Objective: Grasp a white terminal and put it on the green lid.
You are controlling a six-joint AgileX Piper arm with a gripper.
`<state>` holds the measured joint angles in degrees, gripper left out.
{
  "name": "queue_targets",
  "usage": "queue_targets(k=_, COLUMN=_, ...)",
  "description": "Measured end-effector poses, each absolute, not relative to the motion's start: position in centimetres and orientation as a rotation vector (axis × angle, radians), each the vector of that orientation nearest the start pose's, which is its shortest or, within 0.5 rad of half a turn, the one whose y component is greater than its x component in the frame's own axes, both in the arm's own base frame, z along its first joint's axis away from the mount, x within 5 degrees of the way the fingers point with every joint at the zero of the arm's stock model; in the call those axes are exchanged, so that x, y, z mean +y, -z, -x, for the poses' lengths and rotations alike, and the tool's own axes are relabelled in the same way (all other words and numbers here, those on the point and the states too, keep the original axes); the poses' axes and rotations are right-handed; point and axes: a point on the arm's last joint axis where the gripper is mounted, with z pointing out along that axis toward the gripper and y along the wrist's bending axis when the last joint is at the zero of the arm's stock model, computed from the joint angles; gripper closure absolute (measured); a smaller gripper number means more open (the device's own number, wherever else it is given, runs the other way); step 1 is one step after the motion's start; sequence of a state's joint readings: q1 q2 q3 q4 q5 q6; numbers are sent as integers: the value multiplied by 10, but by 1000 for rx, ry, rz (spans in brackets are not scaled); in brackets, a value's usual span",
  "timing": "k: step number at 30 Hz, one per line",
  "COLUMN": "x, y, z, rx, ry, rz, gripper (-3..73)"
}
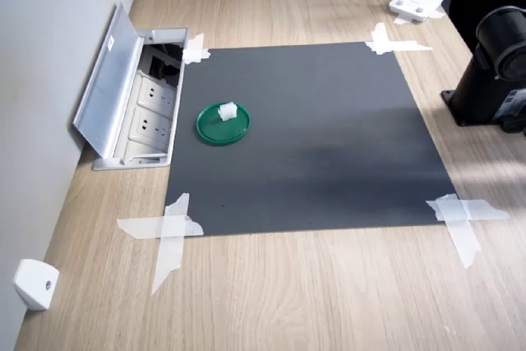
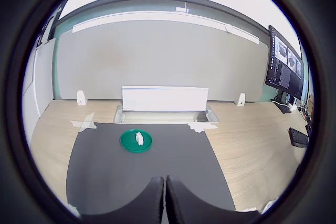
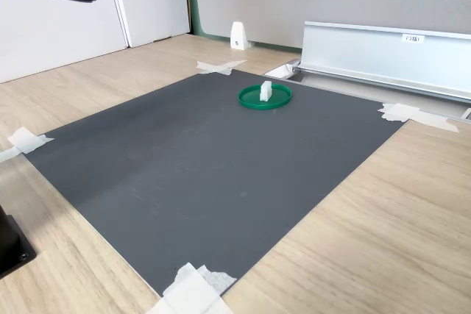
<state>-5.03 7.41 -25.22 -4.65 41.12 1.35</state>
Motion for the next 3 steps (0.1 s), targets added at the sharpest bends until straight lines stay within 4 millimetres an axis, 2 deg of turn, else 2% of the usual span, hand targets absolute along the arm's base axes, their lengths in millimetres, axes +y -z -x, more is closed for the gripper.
queue_targets(k=3, x=-8, y=-286, z=-31, rx=1889, ry=135, rz=-86, gripper=703)
